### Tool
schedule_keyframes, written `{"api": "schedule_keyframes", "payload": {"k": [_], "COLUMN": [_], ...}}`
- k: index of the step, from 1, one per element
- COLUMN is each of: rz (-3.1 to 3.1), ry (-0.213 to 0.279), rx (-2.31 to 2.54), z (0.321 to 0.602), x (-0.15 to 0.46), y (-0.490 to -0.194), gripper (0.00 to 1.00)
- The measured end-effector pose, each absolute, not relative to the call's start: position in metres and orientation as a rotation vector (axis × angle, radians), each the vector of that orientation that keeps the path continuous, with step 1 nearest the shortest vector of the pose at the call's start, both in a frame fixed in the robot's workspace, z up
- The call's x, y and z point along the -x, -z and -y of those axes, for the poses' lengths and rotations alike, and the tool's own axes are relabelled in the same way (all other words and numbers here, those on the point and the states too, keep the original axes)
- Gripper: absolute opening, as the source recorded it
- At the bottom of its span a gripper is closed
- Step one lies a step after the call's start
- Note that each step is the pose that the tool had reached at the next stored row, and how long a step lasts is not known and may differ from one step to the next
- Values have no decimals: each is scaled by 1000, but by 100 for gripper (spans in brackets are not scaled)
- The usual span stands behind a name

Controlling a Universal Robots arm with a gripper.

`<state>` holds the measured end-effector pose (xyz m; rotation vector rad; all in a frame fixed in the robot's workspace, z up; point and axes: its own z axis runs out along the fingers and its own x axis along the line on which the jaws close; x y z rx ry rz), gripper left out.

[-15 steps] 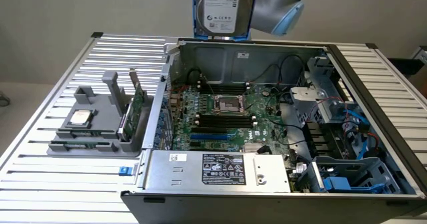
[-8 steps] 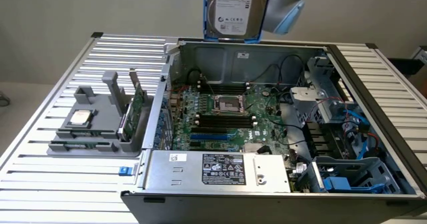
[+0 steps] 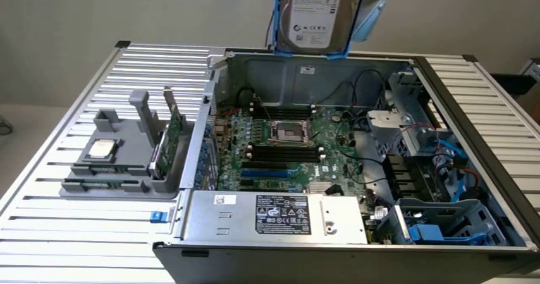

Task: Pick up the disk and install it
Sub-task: 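Pick up the disk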

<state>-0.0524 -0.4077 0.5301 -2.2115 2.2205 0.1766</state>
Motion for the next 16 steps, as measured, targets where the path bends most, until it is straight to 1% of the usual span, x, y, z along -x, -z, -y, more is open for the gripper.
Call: {"api": "schedule_keyframes", "payload": {"k": [16], "rz": [-2221], "ry": [-176], "rx": [2212], "z": [443], "x": [2], "y": [-536], "gripper": [33]}}
